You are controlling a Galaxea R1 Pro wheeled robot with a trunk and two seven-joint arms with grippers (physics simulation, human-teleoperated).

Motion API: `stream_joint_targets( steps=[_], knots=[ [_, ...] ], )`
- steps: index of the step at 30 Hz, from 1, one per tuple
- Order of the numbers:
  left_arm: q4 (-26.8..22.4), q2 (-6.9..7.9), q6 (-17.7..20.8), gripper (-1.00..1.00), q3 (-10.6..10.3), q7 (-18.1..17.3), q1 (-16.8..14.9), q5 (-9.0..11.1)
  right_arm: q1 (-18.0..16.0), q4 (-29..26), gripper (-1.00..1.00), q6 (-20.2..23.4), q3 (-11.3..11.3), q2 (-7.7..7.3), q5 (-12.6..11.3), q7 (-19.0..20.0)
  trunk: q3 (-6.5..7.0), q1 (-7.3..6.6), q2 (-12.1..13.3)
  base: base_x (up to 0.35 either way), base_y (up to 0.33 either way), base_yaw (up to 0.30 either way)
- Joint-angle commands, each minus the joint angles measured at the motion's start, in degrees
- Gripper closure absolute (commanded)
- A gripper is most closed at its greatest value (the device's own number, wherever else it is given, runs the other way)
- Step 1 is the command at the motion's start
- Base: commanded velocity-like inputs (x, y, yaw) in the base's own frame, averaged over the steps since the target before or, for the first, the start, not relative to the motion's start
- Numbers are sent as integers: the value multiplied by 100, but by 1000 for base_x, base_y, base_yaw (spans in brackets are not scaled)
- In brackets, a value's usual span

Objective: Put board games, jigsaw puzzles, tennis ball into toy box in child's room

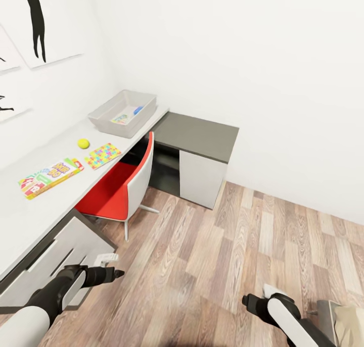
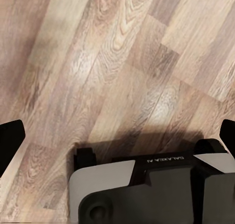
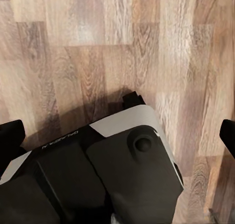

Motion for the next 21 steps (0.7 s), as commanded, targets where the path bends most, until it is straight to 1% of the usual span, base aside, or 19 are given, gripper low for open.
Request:
stream_joint_targets(
  steps=[1,2,5,7,8,10,12,13,14,16,17,18,19,21],
  knots=[
    [10,6,23,-100,-27,8,-3,26,9,25,-100,-71,18,-6,-37,-38,1,4,-10,0,0,0],
    [46,5,20,-100,-29,15,-3,24,34,101,-100,-224,24,-3,-40,-25,10,4,-10,0,0,0],
    [140,5,17,-100,-46,28,-3,22,59,301,-100,-482,35,8,-41,-2,39,4,-10,0,0,0],
    [223,5,15,-100,-84,34,-3,22,67,494,-100,-619,39,62,-41,7,58,4,-10,0,0,0],
    [289,6,10,-100,-120,45,-3,25,69,639,-100,-690,41,133,-37,10,68,4,-10,0,0,0],
    [388,6,-14,-100,-155,71,-3,26,71,784,-100,-753,52,224,-32,12,87,4,-10,0,0,0],
    [662,5,-51,-100,-230,168,-3,15,73,1016,-100,-856,129,429,10,14,106,4,-10,0,0,0],
    [729,5,-57,-100,-249,194,-3,12,73,1057,-100,-886,154,469,33,15,115,4,-10,0,0,0],
    [839,5,-78,-100,-285,245,-3,9,74,1125,-100,-963,198,528,93,15,125,4,-10,0,0,0],
    [912,5,-116,-100,-311,289,-3,6,74,1187,-100,-1070,232,567,172,15,144,4,-10,0,0,0],
    [959,3,-169,-100,-331,322,-3,5,74,1251,-100,-1200,254,592,271,15,154,4,-10,0,0,0],
    [975,1,-192,-100,-337,331,-3,6,74,1286,-100,-1264,262,601,322,16,163,4,-10,0,0,0],
    [999,-4,-217,-100,-344,346,-3,8,74,1360,-100,-1384,274,616,427,16,173,4,-10,0,0,0],
    [1014,-7,-228,-100,-346,358,-3,9,74,1442,-100,-1471,281,630,521,16,192,4,-10,0,0,0]
  ],
)
